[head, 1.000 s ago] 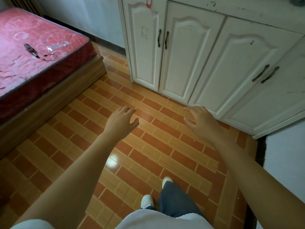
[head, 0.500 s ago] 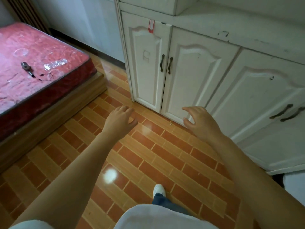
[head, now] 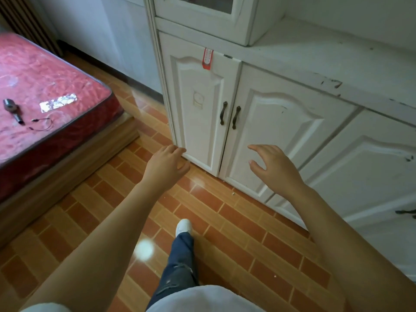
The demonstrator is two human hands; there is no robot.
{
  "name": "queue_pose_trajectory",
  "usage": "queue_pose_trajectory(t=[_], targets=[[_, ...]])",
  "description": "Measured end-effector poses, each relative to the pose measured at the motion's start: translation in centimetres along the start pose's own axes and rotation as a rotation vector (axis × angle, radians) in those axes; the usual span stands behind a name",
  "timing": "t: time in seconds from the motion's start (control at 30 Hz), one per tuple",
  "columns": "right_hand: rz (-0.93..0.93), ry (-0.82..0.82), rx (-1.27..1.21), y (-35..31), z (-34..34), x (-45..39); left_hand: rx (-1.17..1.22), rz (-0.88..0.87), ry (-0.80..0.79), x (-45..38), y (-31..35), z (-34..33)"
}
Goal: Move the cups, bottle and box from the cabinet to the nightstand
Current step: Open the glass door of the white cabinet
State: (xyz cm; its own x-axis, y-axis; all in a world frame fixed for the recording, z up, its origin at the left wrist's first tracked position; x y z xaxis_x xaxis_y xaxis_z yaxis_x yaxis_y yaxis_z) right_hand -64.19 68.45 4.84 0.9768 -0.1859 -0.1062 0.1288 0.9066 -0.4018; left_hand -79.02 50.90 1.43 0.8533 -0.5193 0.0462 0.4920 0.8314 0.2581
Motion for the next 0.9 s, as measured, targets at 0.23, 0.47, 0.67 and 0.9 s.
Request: queue_pose_trajectory(t=[0.23,0.47,0.67,0.9], targets=[[-0.097,0.102,-0.024,3.1,0.9,-10.3,0.022,-0.105,-0.011,-13.0,1.6,1.7],[-0.203,0.168,-0.032,5.9,1.5,-17.2,-0.041,-0.238,-0.067,-22.6,4.1,1.7],[-0.275,0.17,-0.023,7.8,2.0,-19.3,0.021,-0.293,-0.102,-26.8,5.3,1.1],[-0.275,0.19,-0.008,9.3,2.7,-20.3,0.034,-0.3,-0.119,-28.4,6.1,0.3]])
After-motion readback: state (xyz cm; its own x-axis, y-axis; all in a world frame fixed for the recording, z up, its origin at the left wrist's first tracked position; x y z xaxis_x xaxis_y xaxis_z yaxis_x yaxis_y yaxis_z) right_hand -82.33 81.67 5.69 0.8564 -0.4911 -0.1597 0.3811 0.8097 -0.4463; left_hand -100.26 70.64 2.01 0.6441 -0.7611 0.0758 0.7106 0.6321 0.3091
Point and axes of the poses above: each hand's wrist, its own x-axis away from the middle knuckle, its own z-axis out of the back of the hand, y = z × x, the point moved 9 cm from there along -x, towards the middle knuckle, and after that the axes turned 14 degrees about z, right-handed, at the moved point
